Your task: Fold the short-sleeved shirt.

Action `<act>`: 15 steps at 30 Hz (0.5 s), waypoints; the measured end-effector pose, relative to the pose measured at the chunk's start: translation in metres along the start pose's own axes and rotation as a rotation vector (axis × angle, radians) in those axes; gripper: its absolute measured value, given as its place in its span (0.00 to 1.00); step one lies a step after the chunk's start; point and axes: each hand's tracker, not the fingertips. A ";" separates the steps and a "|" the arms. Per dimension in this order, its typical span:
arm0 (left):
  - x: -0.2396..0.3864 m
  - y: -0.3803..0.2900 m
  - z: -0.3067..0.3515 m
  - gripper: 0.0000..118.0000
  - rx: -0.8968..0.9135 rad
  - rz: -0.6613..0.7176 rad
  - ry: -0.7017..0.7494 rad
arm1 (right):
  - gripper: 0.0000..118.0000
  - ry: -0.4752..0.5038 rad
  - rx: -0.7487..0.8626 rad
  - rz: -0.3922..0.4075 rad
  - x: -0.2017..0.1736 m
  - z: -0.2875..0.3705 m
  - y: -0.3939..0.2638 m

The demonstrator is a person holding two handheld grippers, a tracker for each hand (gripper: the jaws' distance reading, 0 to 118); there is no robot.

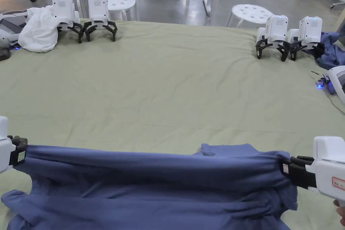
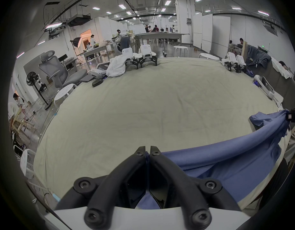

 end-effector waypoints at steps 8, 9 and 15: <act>-0.004 -0.059 0.017 0.00 -0.077 0.002 -0.001 | 0.05 0.016 -0.108 0.066 -0.008 0.017 -0.066; -0.003 -0.066 0.018 0.00 -0.088 0.007 -0.002 | 0.05 0.018 -0.131 0.070 -0.009 0.016 -0.074; 0.004 -0.100 0.010 0.00 -0.163 -0.031 0.001 | 0.05 0.005 -0.249 0.087 -0.011 -0.001 -0.108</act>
